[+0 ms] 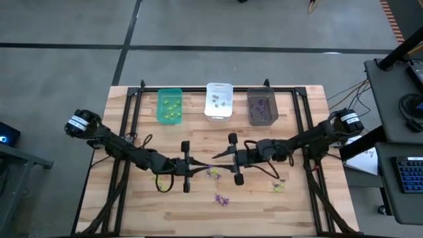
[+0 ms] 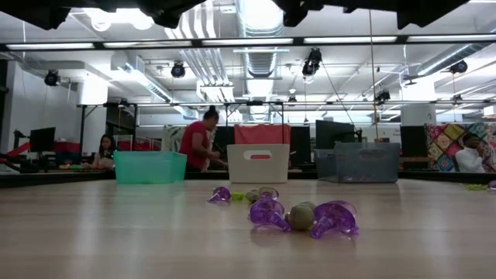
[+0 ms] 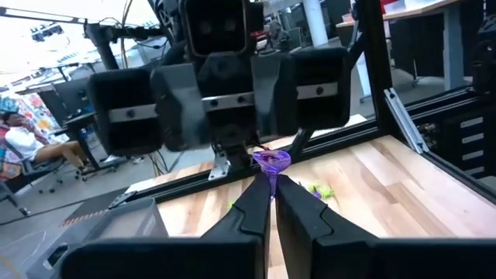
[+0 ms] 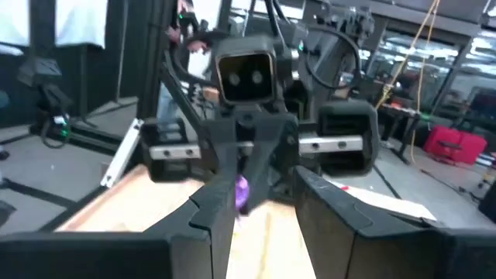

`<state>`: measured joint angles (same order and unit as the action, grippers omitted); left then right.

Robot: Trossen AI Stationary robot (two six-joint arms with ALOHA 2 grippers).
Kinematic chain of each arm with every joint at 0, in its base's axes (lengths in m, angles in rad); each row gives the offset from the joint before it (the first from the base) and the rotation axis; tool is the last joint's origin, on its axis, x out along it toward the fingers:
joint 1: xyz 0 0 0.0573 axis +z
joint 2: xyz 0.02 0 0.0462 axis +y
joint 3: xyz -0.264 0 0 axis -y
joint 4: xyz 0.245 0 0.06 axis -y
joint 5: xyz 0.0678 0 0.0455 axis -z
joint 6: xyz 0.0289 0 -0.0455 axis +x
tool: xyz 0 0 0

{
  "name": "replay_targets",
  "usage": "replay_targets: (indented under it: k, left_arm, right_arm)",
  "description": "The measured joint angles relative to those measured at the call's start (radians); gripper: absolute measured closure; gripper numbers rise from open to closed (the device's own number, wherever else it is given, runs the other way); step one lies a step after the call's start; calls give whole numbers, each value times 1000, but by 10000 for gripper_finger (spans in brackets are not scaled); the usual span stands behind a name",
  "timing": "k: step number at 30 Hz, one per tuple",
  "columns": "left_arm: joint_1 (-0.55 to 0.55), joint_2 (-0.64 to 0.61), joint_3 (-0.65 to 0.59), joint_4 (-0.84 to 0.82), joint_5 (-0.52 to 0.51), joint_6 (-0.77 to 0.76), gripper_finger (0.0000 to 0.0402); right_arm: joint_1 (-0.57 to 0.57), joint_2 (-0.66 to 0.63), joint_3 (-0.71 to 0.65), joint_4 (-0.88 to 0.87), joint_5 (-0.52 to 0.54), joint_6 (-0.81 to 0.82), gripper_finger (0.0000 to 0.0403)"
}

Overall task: Sort Halloween decoration
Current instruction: Put the purple witch hat toy into the gray bin

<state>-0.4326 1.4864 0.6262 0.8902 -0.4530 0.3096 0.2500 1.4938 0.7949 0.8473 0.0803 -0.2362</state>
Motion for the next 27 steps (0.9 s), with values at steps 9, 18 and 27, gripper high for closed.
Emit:
replay_targets:
  k: [9, 18, 27]
  left_arm:
    - [32, 0, 0, 8, -2, -2, 401]
    - [65, 1, 1, 23, -9, -15, 402]
    - [64, 1, 6, 29, -8, -14, 402]
  right_arm:
    - [-52, 14, 12, -9, -80, 79, 280]
    - [-77, 14, 11, -52, -81, 103, 280]
    - [-80, 14, 10, -58, -82, 89, 280]
